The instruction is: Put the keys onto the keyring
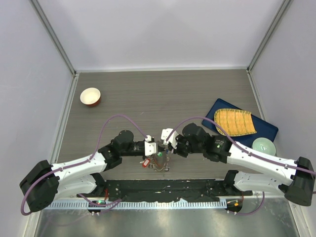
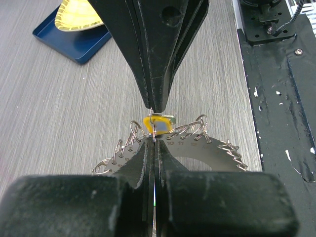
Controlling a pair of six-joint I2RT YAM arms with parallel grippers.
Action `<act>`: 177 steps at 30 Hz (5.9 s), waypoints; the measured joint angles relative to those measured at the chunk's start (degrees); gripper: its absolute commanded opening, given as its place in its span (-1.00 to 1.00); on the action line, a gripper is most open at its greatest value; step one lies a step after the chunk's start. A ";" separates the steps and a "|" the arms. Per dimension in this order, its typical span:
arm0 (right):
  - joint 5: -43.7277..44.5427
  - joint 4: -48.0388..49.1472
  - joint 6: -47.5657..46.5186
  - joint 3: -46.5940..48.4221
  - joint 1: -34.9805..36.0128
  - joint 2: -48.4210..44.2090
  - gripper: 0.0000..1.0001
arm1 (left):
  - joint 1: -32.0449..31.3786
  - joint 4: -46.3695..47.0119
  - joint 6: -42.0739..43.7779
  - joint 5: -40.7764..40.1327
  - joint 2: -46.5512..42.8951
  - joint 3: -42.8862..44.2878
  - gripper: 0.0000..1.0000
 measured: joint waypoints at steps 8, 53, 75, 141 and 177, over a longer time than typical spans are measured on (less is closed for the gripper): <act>-0.39 0.00 0.00 0.00 -0.13 0.35 -0.99 | 0.00 0.07 -0.15 0.04 0.00 0.00 -1.00; -0.85 0.02 0.61 -0.02 -0.39 -0.63 -0.99 | 0.00 0.59 -0.20 0.00 0.00 -0.13 -1.00; -1.53 0.00 0.39 -0.17 -0.79 -0.04 -0.98 | 0.15 0.83 -0.28 0.94 0.20 -0.15 -1.00; -9.88 -3.02 -4.00 -0.79 -1.25 1.03 -0.99 | -1.68 -0.24 -2.93 7.28 1.88 -0.70 -1.00; -10.93 -1.07 -2.62 -0.44 -0.70 2.58 -0.99 | -4.81 -0.39 -4.15 1.38 2.38 0.04 -1.00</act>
